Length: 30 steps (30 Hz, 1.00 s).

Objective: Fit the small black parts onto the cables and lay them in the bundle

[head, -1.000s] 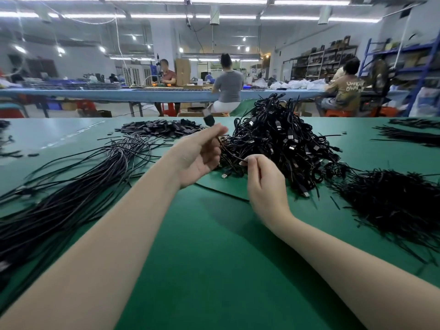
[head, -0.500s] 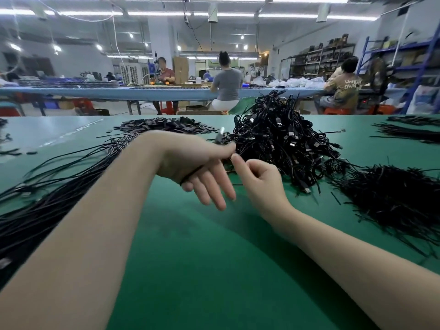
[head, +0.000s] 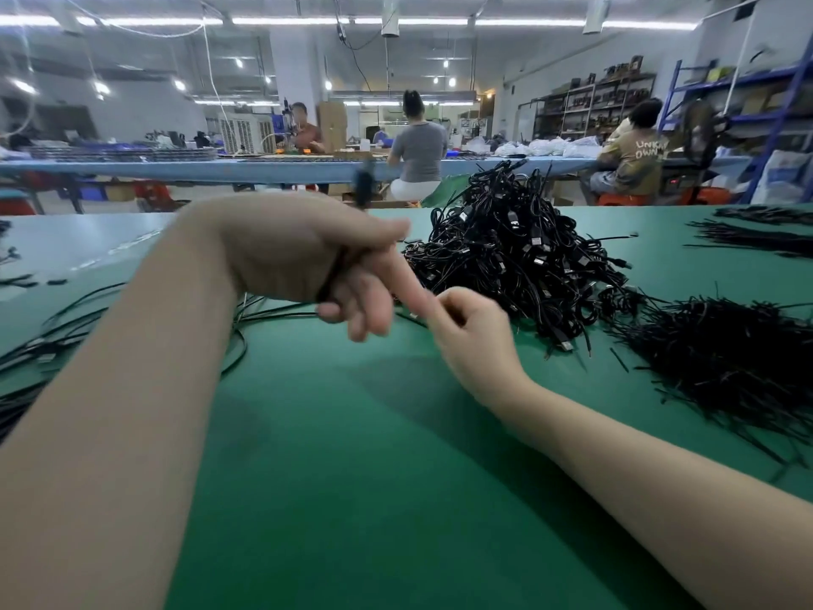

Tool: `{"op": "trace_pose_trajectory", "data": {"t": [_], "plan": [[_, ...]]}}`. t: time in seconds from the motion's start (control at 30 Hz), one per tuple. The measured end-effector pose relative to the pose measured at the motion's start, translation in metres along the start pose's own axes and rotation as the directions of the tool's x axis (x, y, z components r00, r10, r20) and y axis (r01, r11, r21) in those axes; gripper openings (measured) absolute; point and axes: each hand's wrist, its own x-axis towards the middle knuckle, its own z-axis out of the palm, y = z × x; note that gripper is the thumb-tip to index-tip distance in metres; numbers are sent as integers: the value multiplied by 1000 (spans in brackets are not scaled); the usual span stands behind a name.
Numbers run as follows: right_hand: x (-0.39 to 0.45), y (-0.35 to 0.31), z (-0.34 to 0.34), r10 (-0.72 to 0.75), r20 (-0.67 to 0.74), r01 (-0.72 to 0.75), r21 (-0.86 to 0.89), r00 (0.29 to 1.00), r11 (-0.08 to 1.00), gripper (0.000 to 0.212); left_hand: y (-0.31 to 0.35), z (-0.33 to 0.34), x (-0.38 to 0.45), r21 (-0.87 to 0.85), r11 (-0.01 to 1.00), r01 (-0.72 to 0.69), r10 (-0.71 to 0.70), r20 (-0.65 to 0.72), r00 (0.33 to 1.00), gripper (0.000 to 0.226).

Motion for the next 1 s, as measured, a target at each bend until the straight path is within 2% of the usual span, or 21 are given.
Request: {"op": "trace_pose_trajectory", "data": {"t": [0.03, 0.07, 0.13, 0.2, 0.23, 0.3, 0.33, 0.4, 0.43, 0.47, 0.5, 0.57, 0.6, 0.63, 0.67, 0.7, 0.77, 0.83, 0.9, 0.93, 1.0], "plan": [[5, -3, -4, -2, -104, 1, -5, 995, 1000, 43, -2, 8, 9, 134, 979, 151, -148, -31, 989, 66], [8, -7, -6, -24, -181, 24, -3, 983, 1000, 43, -5, 16, 19, 177, 954, 241, -224, -108, 969, 68], [8, -18, -7, -116, -247, 117, -9, 962, 993, 40, -10, 29, 39, 104, 968, 230, -197, -253, 947, 65], [2, -25, -3, -221, -197, 224, -8, 955, 974, 34, -16, 29, 49, -124, 992, 17, -69, -431, 900, 61], [-3, -26, 0, -268, -131, 271, 2, 954, 963, 30, -15, 25, 48, -242, 960, -139, -14, -538, 843, 59], [-14, -20, 7, -271, 96, 269, 39, 958, 962, 26, -11, 12, 43, -346, 831, -434, 69, -711, 699, 58], [-17, -15, 10, -217, 235, 210, 55, 947, 976, 26, -8, 6, 36, -376, 745, -551, 114, -743, 660, 57], [-16, -4, 13, -57, 413, 63, -1, 909, 998, 29, -3, -3, 16, -450, 589, -671, 228, -704, 673, 52], [-12, 0, 11, 13, 418, 8, -48, 909, 999, 31, -3, -7, 6, -471, 584, -661, 279, -648, 709, 48], [-7, 2, 9, 62, 378, -37, -73, 924, 997, 33, -3, -8, -2, -472, 647, -599, 310, -554, 772, 46], [-1, 2, 5, 93, 307, -74, -72, 947, 995, 36, -4, -7, -6, -435, 762, -479, 297, -423, 856, 46], [11, -1, -4, 104, 107, -100, -41, 989, 994, 41, -10, 1, 1, -190, 976, -111, 78, -169, 982, 52], [16, -5, -8, 75, 5, -75, -31, 997, 997, 43, -13, 6, 10, -57, 997, 61, -67, -119, 991, 58], [19, -10, -10, 19, -80, -21, -25, 997, 999, 43, -16, 12, 21, 17, 986, 166, -162, -133, 978, 61], [20, -16, -10, -54, -133, 51, -23, 990, 998, 41, -18, 18, 31, 22, 981, 195, -188, -190, 964, 61], [18, -23, -8, -126, -148, 122, -33, 981, 992, 39, -20, 22, 40, -53, 988, 146, -155, -275, 949, 59], [11, -31, -1, -220, -94, 214, -69, 971, 974, 30, -22, 23, 51, -290, 953, -88, -55, -452, 890, 55], [1, -28, 8, -227, 5, 227, -58, 974, 972, 24, -20, 17, 53, -370, 878, -303, 32, -586, 810, 52], [-7, -18, 12, -138, 127, 139, 1, 982, 990, 24, -17, 12, 50, -439, 773, -458, 83, -645, 759, 45], [-10, -11, 12, -66, 191, 62, 26, 979, 998, 24, -15, 11, 47, -497, 706, -505, 87, -647, 758, 40], [-7, -2, 11, 116, 296, -159, 126, 948, 979, 25, -13, 12, 44, -599, 615, -512, 100, -585, 805, 37]]}}
